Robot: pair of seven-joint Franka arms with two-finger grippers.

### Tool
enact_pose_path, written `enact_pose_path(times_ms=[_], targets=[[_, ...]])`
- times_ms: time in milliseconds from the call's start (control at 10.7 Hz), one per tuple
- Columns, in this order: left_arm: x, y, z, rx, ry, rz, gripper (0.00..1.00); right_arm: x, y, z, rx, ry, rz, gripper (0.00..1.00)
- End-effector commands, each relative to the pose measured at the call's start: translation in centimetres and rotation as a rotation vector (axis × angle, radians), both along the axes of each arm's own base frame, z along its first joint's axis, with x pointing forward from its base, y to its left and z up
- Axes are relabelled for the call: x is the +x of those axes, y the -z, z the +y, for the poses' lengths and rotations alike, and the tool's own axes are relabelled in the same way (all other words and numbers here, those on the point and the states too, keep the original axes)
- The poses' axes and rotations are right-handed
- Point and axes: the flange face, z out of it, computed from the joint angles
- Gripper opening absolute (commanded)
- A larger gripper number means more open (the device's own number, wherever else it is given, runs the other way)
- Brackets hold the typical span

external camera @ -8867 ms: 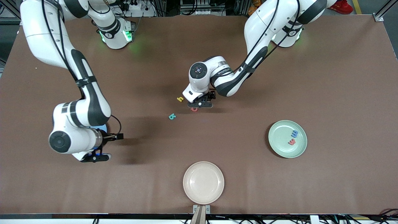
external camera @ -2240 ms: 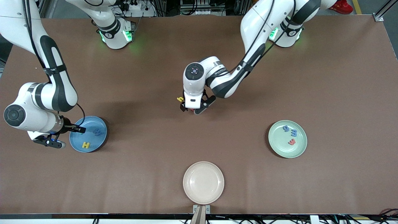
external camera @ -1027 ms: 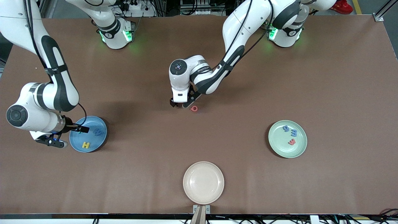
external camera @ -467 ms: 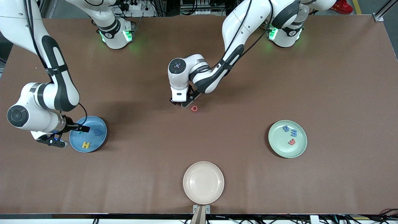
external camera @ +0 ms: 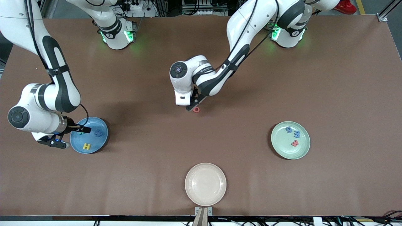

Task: Sort uppercase to blue plate, lowercase to green plate
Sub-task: 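Grasp the yellow h with the left gripper and carry it toward the green plate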

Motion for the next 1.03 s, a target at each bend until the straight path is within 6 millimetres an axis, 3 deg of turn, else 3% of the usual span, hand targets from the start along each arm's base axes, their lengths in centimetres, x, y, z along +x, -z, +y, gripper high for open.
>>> enact_pose_path(times_ms=[0,187,373,467,653,933], targets=[[4.5,-7.9,5.0,0.022,0.091,0.014,0.00,-0.1,0.0,0.2,0.006,0.006,0.005,1.00],[8.6,-12.5,10.4,0.034,0.184,0.035,0.00,-0.1,0.0,0.2,0.006,0.006,0.005,1.00],[12.7,-16.2,18.3,0.037,0.275,0.062,0.00,-0.1,0.0,0.4,0.006,0.004,0.008,1.00],[14.3,-17.0,22.1,0.034,0.311,0.072,0.00,-0.1,-0.2,1.8,0.008,-0.001,0.031,1.00],[16.4,-16.4,28.7,0.022,0.339,0.128,0.00,-0.1,-0.9,7.3,-0.011,0.091,0.065,1.00],[18.2,-14.5,38.0,0.027,0.430,0.204,0.00,-1.1,-1.3,18.5,-0.004,0.194,0.062,1.00]])
